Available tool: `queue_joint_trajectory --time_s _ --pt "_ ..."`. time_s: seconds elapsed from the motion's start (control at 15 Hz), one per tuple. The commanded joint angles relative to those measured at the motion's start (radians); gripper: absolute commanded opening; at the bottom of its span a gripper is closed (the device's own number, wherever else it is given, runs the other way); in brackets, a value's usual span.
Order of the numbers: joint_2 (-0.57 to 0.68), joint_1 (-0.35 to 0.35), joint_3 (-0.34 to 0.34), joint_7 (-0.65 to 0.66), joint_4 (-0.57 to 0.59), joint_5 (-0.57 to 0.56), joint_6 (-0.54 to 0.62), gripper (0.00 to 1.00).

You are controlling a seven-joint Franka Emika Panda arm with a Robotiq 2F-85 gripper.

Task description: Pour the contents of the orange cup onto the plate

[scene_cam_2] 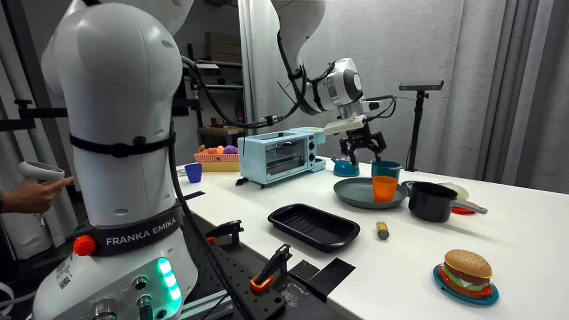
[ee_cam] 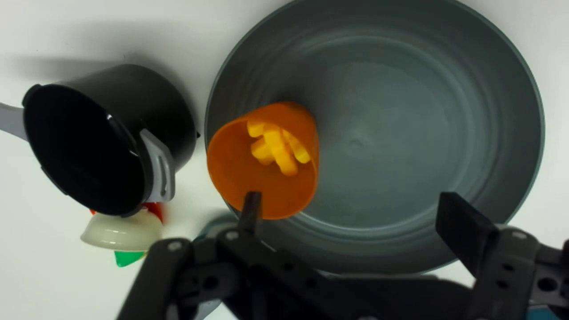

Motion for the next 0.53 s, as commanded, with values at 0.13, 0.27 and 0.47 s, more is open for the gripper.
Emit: queue_joint_trajectory --time_s 0.13,0.27,0.47 --pt "0.059 0.007 -0.009 -0.025 0.040 0.067 0.015 1.00" --pt "0.068 0.007 -0.018 -0.020 0.036 0.074 0.013 1.00" --pt "0.080 0.005 -0.021 -0.025 0.025 0.082 0.017 1.00"
